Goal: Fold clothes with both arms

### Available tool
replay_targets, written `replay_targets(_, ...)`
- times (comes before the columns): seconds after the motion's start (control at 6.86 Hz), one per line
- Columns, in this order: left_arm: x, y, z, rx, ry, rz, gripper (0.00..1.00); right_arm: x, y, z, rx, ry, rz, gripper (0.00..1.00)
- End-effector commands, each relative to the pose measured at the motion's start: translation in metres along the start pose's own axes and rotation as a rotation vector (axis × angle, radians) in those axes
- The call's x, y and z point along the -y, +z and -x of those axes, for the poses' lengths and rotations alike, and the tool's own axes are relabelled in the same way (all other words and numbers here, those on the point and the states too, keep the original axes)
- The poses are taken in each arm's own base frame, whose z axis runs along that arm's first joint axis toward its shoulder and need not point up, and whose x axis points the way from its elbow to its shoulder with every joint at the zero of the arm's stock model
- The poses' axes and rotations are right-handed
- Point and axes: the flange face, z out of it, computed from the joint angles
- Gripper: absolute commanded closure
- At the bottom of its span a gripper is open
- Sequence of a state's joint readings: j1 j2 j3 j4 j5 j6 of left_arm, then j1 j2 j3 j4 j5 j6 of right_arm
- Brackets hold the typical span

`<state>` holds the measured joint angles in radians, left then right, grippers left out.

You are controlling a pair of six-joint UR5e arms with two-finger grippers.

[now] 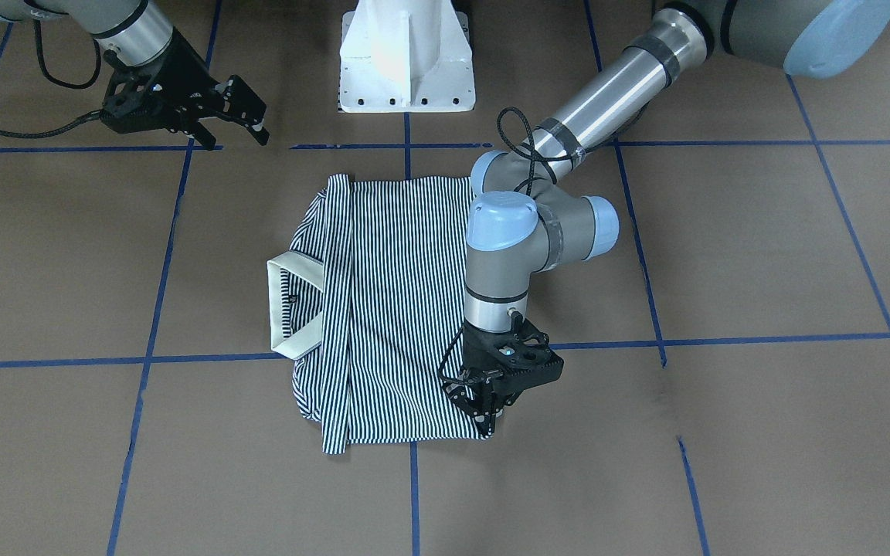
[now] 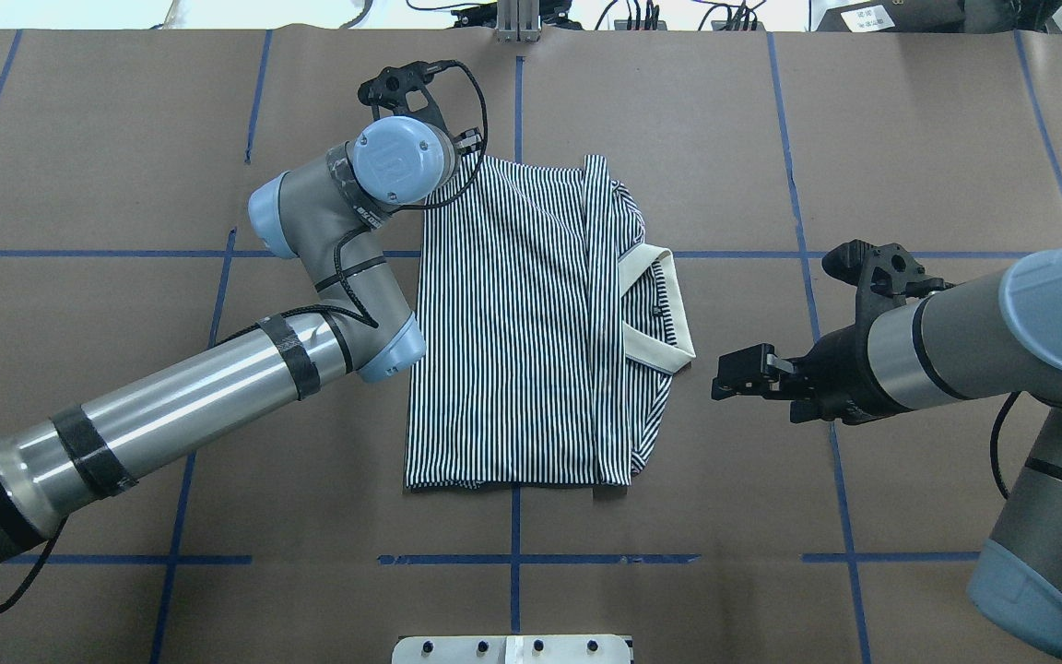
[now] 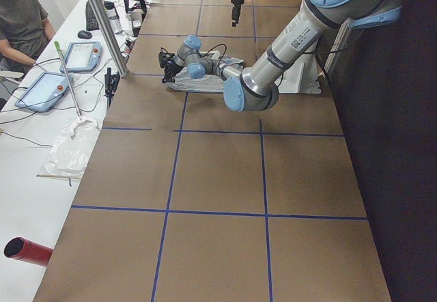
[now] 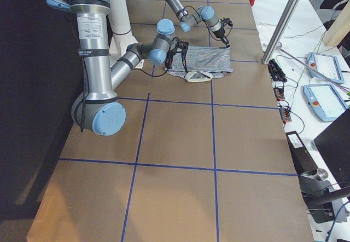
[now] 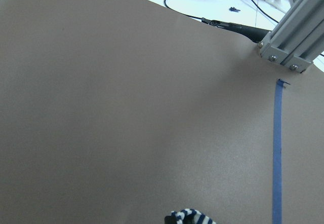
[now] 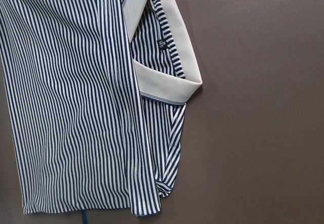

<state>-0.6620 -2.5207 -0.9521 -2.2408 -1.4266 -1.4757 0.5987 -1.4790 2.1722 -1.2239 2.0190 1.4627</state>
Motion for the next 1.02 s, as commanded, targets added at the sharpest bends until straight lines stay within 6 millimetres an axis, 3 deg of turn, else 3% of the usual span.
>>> replay_targets(0.0, 0.014, 0.005, 0.003, 0.003, 0.092, -0.022, 0.01, 0.007, 0.009, 0.004, -0.008, -0.001, -0.021, 0.00)
replay_targets(0.15, 0.040, 0.003, 0.007, -0.001, 0.130, -0.014, 0.00, 0.011, 0.013, 0.002, -0.026, -0.003, -0.065, 0.00)
replay_targets(0.29, 0.066, -0.006, 0.009, -0.026, 0.120, 0.101, 0.00, 0.016, 0.026, 0.005, -0.041, -0.024, -0.083, 0.00)
replay_targets(0.44, 0.070, -0.025, 0.007, -0.050, 0.113, 0.183, 0.00, 0.022, 0.045, 0.015, -0.053, -0.041, -0.097, 0.00)
replay_targets(0.58, 0.064, -0.060, 0.021, -0.024, 0.113, 0.228, 0.00, 0.025, 0.069, 0.027, -0.090, -0.048, -0.109, 0.00)
replay_targets(0.73, 0.058, -0.084, 0.039, 0.016, 0.112, 0.262, 0.00, 0.020, 0.080, 0.040, -0.160, -0.109, -0.109, 0.00)
replay_targets(0.87, 0.054, -0.106, 0.047, 0.023, 0.109, 0.308, 0.00, 0.009, 0.089, 0.070, -0.220, -0.139, -0.105, 0.00)
